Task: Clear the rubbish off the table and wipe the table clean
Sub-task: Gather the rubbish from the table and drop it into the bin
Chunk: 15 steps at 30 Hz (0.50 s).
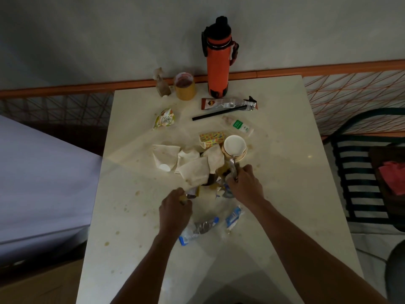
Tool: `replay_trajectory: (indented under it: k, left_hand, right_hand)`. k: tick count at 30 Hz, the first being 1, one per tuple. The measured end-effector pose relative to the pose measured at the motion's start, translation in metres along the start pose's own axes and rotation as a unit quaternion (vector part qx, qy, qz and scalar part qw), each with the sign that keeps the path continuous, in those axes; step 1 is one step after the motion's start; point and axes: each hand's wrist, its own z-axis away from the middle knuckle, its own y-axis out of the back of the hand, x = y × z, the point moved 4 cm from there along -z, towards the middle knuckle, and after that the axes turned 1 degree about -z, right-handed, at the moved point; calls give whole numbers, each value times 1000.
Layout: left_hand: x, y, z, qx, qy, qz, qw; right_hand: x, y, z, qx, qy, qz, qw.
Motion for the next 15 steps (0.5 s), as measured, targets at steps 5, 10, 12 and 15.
replay_trajectory:
  k: [5, 10, 12, 15]
  left_hand:
    - [4, 42, 9, 96, 13, 78, 992]
    - [1, 61, 20, 116, -6, 153, 981]
    - [2, 62, 31, 105, -23, 155, 982]
    - [-1, 53, 46, 63, -26, 96, 993]
  right_hand:
    - [2, 20, 9, 53, 2, -67, 996]
    - [9, 41, 28, 110, 6, -73, 991]
    - [13, 45, 36, 102, -14, -80, 991]
    - [20, 41, 44, 56, -67, -91, 992]
